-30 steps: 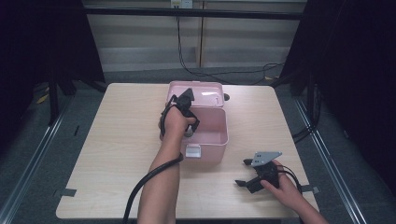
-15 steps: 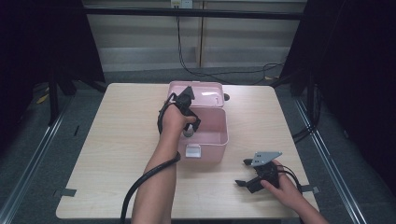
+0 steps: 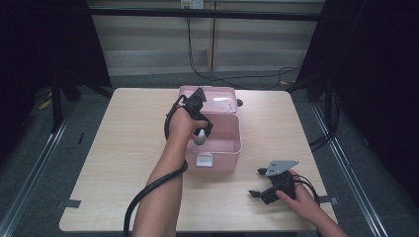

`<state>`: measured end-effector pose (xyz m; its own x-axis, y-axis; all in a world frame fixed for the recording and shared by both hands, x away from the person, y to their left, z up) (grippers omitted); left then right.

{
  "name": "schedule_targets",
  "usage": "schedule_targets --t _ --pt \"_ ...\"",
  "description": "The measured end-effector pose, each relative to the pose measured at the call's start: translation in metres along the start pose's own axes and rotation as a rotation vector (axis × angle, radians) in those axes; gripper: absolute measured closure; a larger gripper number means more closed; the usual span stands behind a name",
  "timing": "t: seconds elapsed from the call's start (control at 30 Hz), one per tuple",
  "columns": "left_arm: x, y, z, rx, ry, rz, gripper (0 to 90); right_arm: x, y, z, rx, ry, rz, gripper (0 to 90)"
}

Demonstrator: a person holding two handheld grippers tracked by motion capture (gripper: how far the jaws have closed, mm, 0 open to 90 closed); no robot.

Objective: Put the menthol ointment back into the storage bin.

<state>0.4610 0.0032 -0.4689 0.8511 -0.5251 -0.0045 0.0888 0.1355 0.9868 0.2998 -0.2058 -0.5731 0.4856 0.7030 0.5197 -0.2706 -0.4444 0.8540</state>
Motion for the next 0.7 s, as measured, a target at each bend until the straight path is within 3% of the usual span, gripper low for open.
schedule_targets --t 0.47,0.7 --pt "-0.003 0.027 0.007 -0.006 -0.012 0.012 16.9 0.0 0.0 0.0 -0.001 -0.001 -0.001 11.5" --pt "-0.008 0.041 0.003 0.0 -0.011 0.026 17.0 0.0 0.0 -0.001 0.002 -0.004 -0.003 11.5"
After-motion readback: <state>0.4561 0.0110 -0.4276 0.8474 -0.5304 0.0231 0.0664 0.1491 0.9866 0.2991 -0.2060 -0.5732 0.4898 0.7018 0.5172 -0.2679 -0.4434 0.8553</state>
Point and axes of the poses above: each handheld gripper's, and its own axes: y roughly backward along the jaws, x roughly out of its top, z roughly to its right, the point moved 9 cm from there along -y, roughly forward along the jaws, and after that the axes turned 15 degrees about -z, right-handed, at the moved point
